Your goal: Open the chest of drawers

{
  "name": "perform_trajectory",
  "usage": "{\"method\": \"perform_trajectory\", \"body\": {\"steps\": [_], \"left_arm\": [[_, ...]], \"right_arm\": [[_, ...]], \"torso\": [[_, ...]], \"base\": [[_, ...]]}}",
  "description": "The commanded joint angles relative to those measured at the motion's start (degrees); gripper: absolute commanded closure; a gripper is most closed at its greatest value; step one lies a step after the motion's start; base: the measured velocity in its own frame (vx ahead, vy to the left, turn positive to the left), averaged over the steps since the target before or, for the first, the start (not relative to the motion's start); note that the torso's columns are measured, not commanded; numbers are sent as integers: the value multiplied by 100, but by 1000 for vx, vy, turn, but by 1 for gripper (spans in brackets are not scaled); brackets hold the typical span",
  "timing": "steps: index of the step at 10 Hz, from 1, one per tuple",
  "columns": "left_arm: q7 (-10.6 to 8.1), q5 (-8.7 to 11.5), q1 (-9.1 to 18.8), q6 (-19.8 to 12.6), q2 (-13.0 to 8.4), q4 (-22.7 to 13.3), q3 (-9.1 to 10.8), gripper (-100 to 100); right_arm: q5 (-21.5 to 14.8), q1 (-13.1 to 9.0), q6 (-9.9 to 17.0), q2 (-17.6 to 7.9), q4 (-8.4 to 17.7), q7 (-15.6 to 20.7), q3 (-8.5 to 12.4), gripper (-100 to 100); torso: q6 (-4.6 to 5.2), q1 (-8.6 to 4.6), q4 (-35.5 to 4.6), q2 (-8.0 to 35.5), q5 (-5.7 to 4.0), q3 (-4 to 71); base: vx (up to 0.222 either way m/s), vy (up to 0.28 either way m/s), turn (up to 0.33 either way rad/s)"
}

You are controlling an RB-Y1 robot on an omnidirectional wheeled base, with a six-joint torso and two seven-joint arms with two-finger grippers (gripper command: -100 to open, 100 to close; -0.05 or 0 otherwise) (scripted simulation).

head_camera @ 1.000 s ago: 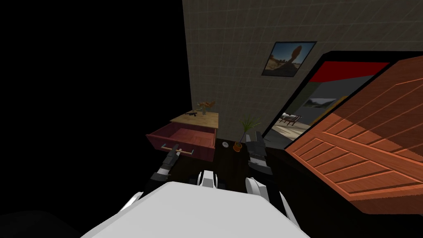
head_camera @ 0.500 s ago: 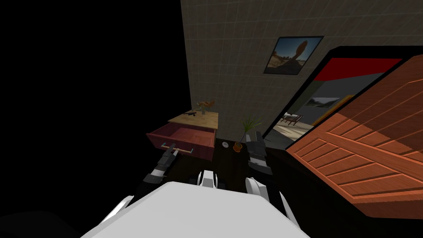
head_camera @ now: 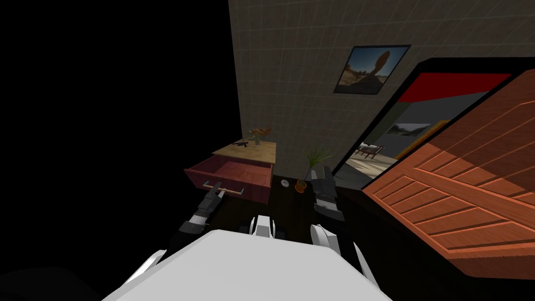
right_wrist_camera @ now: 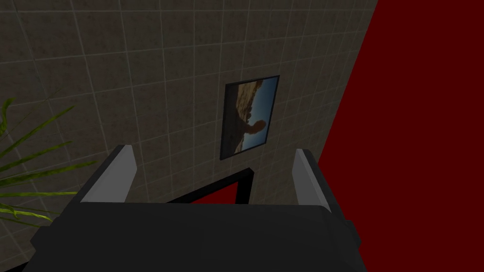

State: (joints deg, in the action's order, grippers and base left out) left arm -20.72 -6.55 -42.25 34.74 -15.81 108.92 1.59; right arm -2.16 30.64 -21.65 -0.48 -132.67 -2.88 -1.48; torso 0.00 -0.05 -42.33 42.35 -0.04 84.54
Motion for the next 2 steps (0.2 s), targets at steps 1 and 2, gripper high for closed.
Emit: {"method": "perform_trajectory", "body": {"steps": [1,2], "left_arm": [[0,0,-1,-3,0,-3,0,0],[0,0,-2,-4,0,-5,0,0]], "right_arm": [[0,0,0,0,0,0,0,0],[0,0,0,0,0,0,0,0]], "torso": [[0,1,2,-3,1,2],[0,2,3,-5,2,2]], "base": [[0,0,0],[0,0,0]]}}
